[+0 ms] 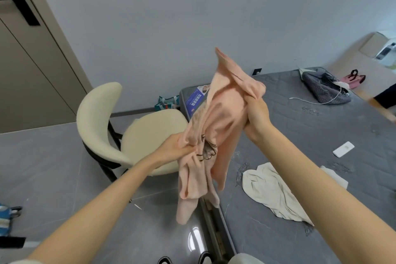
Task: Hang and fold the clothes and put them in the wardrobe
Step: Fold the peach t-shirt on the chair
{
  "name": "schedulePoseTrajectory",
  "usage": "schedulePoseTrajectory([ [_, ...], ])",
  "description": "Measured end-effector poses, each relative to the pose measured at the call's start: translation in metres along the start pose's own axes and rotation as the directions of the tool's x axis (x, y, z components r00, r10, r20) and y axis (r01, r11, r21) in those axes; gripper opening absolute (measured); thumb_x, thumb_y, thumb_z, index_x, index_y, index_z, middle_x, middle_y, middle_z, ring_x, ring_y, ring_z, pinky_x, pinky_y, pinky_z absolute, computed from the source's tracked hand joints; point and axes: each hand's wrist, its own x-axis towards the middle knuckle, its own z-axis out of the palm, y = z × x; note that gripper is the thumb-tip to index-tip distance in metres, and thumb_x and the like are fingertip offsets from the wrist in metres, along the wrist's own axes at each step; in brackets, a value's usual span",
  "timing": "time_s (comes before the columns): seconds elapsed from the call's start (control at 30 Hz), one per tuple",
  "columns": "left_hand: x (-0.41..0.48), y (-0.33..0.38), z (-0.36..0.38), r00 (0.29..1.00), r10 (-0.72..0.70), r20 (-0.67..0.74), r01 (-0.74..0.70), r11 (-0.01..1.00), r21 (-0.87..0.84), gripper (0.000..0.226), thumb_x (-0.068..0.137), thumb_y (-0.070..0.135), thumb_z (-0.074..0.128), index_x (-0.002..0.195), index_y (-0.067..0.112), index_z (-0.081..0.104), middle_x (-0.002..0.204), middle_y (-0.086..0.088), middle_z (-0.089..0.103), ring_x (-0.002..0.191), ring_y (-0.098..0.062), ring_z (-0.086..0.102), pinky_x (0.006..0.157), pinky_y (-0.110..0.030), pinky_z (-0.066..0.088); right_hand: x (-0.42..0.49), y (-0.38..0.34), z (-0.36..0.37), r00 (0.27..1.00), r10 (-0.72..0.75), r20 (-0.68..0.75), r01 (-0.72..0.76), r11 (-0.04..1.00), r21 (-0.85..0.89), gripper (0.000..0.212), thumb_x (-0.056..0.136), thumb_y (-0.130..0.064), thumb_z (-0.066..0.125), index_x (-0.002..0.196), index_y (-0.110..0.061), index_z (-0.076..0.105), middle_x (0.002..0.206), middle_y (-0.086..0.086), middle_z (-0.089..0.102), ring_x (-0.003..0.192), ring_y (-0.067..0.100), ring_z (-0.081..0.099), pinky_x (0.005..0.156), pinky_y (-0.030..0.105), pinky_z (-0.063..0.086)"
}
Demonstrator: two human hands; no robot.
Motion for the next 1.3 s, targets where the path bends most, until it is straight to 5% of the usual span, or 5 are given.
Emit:
schedulePoseTrajectory([
  [0.27,0.005,0.040,-0.035,0.999,-0.011,0.039,0.003,0.980,0.199,0.037,0.091,0.048,0.055,0.115,0.023,0.066,0.109,0.006,0.068,0.101,-0.009,0.061,0.084,-0.021,0.047,-0.010,0.048,-0.034,0.927,-0.323,0.189,0.348,0.560,-0.752,0.091,0.076,-0.019,0.074,0.147,-0.016,0.017,0.147,0.008,0.029,0.134,0.026,0.028,0.104,0.031,0.021],
  [0.4,0.001,0.061,-0.031,0.956,0.048,0.289,-0.151,0.925,0.348,0.042,0.094,0.046,0.050,0.103,0.007,0.064,0.092,-0.002,0.066,0.081,-0.001,0.056,0.070,-0.009,0.041,-0.017,0.041,-0.016,0.708,-0.215,0.673,0.706,0.225,-0.672,0.045,0.083,-0.030,0.070,0.126,-0.033,0.056,0.149,-0.005,0.038,0.137,0.019,0.028,0.113,0.043,0.018],
  [0.7,-0.024,0.047,-0.052,0.969,0.080,0.233,-0.167,0.908,0.385,0.016,0.077,0.046,0.074,0.081,0.047,0.059,0.077,0.036,0.062,0.075,0.018,0.056,0.063,-0.002,0.039,-0.040,0.025,0.018,0.795,-0.218,0.566,0.492,0.778,-0.391,0.010,0.100,-0.016,0.044,0.091,-0.017,0.049,0.076,-0.006,0.055,0.070,0.006,0.047,0.068,0.025,0.039],
  [0.9,-0.026,-0.009,-0.024,0.998,-0.013,-0.060,0.030,0.955,0.295,0.052,0.077,0.032,0.072,0.121,0.017,0.050,0.111,0.004,0.063,0.102,-0.012,0.060,0.090,-0.033,0.050,-0.057,-0.007,0.045,0.717,-0.277,0.640,0.579,0.748,-0.325,0.014,0.101,-0.022,0.044,0.091,-0.013,0.046,0.073,0.003,0.045,0.065,0.010,0.035,0.055,0.019,0.030],
  [1.3,-0.010,-0.030,-0.053,0.969,-0.100,-0.224,0.214,0.791,0.573,0.022,0.076,0.032,0.072,0.062,0.024,0.058,0.063,0.008,0.058,0.066,-0.017,0.054,0.054,-0.027,0.036,-0.028,-0.006,-0.009,0.913,-0.351,0.210,0.404,0.848,-0.342,0.021,0.093,-0.020,0.057,0.072,-0.021,0.056,0.072,-0.012,0.054,0.060,-0.009,0.047,0.056,0.008,0.035],
])
